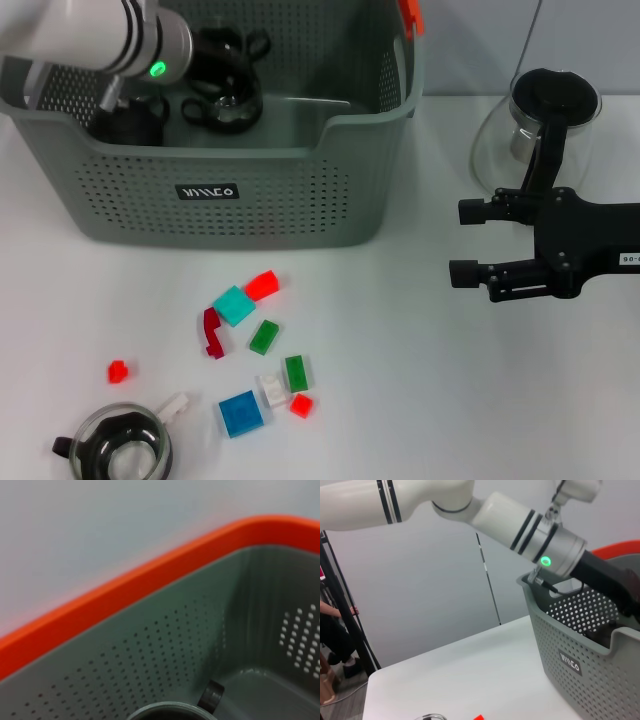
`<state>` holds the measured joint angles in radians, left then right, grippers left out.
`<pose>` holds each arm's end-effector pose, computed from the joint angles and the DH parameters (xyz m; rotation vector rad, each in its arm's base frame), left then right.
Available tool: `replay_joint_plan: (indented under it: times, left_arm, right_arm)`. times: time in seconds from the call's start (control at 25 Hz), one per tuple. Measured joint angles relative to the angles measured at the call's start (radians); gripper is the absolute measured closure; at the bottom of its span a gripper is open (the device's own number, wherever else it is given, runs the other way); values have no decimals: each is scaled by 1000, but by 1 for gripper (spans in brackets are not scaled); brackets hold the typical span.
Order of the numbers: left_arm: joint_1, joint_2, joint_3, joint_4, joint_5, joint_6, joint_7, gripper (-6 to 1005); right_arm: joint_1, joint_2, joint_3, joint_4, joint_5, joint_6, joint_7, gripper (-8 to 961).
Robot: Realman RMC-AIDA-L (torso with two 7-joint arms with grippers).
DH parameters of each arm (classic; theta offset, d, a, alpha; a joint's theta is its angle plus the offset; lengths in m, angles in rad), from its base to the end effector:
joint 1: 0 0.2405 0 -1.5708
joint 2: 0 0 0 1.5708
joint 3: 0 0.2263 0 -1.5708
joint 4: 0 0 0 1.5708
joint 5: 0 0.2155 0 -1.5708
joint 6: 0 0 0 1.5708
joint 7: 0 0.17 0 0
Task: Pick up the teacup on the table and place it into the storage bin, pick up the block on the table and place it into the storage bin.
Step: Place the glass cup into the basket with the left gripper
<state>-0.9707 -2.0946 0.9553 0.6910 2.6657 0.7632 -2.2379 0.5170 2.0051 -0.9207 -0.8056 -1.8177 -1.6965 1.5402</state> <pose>-0.1636 0.4895 -0.0069 -2.2568 -0.6687 0.0654 0.1922 0.3253 0.0193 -2.9058 0.5104 0.7519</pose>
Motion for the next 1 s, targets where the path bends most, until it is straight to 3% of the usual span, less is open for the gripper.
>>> replay_joint_plan:
  times: [0.28, 0.56, 0.68, 1.0]
  left_arm:
    - [3, -26, 1, -6, 47, -36, -6, 943]
    - [7, -28, 1, -2, 57, -38, -33, 938]
    - [8, -28, 1, -1, 57, -38, -35, 871]
    - [15, -29, -6, 18, 56, -20, -38, 541]
  right_arm:
    - [1, 1, 0, -1, 0, -2, -5, 38]
    - [0, 1, 0, 0, 0, -2, -6, 38]
    - [-2, 1, 0, 1, 0, -2, -6, 38]
    - [-8, 1, -1, 1, 0, -2, -6, 37]
